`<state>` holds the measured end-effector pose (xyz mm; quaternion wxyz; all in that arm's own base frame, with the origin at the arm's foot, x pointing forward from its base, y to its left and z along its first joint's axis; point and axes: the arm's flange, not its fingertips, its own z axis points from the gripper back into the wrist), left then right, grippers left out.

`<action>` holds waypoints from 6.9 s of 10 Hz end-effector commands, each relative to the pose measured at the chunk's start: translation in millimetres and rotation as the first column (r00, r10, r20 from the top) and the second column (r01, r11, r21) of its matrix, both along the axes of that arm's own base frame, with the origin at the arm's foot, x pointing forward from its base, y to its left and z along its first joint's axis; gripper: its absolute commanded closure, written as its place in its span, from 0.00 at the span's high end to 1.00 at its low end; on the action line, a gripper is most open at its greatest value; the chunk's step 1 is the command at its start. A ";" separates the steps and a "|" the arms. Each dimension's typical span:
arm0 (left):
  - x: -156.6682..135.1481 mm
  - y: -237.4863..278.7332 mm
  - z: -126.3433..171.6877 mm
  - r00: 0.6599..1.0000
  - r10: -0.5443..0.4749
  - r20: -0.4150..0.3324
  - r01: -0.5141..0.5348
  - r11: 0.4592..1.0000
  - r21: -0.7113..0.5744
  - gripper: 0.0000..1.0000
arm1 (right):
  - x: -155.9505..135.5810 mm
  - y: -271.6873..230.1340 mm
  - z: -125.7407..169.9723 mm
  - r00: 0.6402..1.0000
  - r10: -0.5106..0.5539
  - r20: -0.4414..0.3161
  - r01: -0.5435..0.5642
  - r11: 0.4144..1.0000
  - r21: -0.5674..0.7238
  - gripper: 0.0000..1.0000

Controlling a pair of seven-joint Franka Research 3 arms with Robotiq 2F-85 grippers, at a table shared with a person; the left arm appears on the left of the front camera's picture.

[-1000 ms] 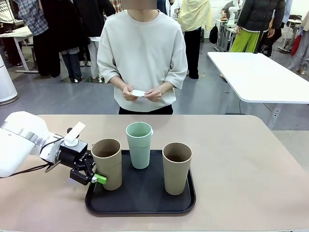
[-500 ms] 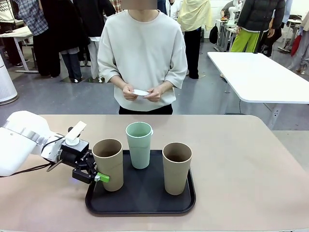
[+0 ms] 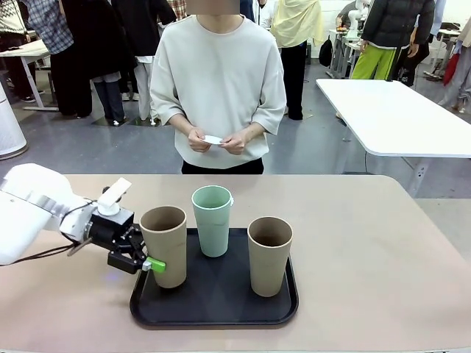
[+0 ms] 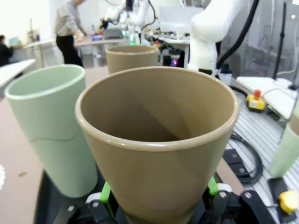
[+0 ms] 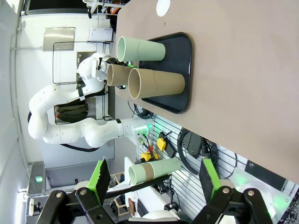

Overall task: Place coasters on the table and set cups on them.
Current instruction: Pick up one Reusable plastic cup and place it on a coaster set by the human.

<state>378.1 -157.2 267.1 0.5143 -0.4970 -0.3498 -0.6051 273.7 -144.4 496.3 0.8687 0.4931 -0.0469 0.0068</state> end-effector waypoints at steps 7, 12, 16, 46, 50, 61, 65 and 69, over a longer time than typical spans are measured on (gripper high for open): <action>-61.8 21.3 191.5 0.992 0.108 0.064 -0.109 0.994 0.019 0.32 | 0.7 -0.2 -0.6 1.000 0.003 0.000 -0.003 1.000 0.011 1.00; -46.6 16.8 194.4 0.990 0.101 0.102 -0.102 0.995 0.005 0.32 | 0.7 -0.2 -0.6 1.000 0.003 0.000 -0.003 1.000 0.011 1.00; 22.2 25.4 249.0 0.981 0.187 -0.047 -0.191 0.977 -0.094 0.85 | 0.7 -0.2 -0.6 1.000 0.003 0.000 -0.003 1.000 0.011 1.00; 263.3 -67.7 84.9 0.974 0.170 0.148 -0.157 0.983 -0.098 0.85 | 0.7 -0.2 -0.6 1.000 0.003 0.000 -0.003 1.000 0.011 1.00; 256.9 -63.9 80.3 0.977 0.179 0.115 -0.173 0.983 -0.056 0.85 | 0.7 -0.2 -0.6 1.000 0.003 0.000 -0.003 1.000 0.011 1.00; 285.1 -65.5 45.5 0.972 0.194 0.129 -0.182 0.979 -0.096 0.85 | 0.7 -0.2 -0.6 1.000 0.003 0.000 -0.003 1.000 0.011 1.00; 298.2 -84.2 21.2 0.974 0.200 0.105 -0.196 0.980 -0.047 0.85 | 0.7 -0.2 -0.6 1.000 0.003 0.000 -0.003 1.000 0.011 1.00; 299.8 -90.5 6.4 0.975 0.213 0.060 -0.213 0.977 -0.003 0.85 | 0.7 -0.2 -0.6 1.000 0.003 0.000 -0.003 1.000 0.011 1.00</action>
